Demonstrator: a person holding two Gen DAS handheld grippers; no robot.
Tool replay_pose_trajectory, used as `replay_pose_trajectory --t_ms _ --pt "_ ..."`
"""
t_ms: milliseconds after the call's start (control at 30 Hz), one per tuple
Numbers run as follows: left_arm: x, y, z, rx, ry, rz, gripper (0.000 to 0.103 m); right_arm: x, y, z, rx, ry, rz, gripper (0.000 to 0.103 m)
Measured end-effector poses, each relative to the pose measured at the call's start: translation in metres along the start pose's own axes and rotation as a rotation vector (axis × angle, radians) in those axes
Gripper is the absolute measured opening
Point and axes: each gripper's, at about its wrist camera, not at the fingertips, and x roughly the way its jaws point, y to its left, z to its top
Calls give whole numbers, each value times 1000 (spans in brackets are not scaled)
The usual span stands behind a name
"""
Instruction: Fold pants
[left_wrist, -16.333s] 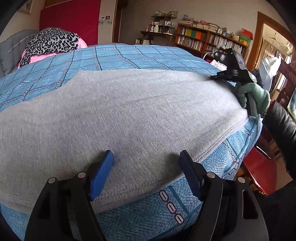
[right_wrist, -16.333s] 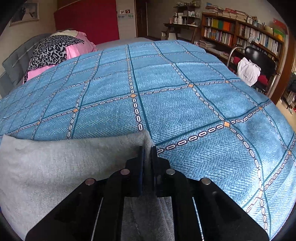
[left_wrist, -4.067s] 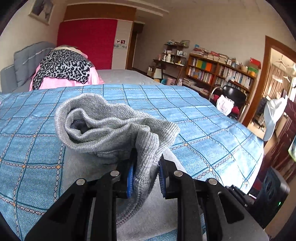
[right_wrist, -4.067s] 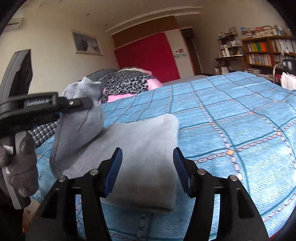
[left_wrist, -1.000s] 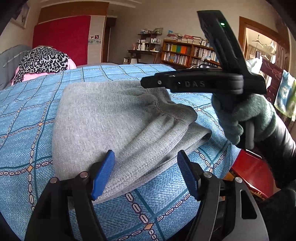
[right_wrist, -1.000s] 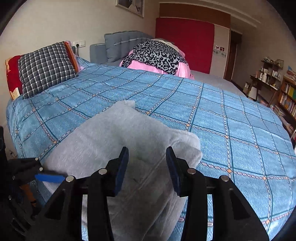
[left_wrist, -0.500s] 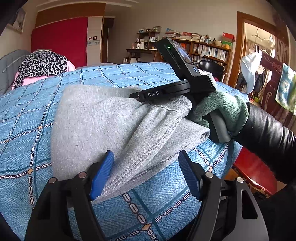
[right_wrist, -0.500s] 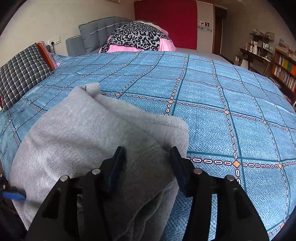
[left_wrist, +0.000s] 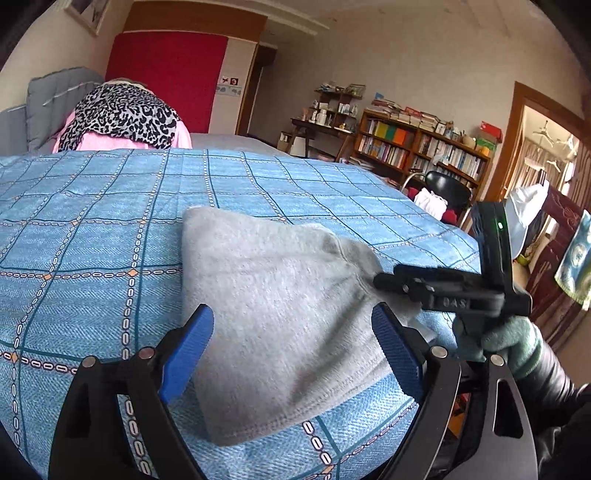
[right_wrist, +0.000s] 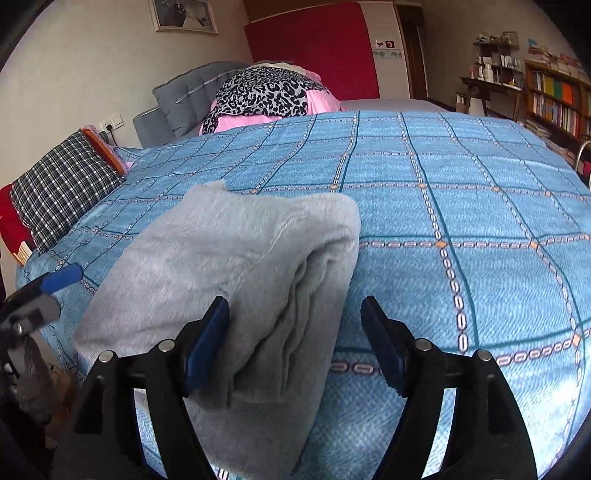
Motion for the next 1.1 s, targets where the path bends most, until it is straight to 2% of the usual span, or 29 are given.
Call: replay_pose_trajectory --t_ms 167,267,433,533,700,1100 --pt "11 30 15 -64 45 75 88 6 -12 -17 120 24 50 80" --pt "22 48 19 -133 93 58 87 11 -18 -17 188 43 95 82" --pt "44 64 21 -211 155 38 87 12 -21 -6 219 62 131 82" --pt "51 65 23 -205 169 43 87 19 -22 1 215 65 127 83" --pt "63 63 25 -178 200 58 87 32 -25 7 203 79 140 91" --pt "88 65 18 -170 271 32 88 42 -27 14 174 117 171 90"
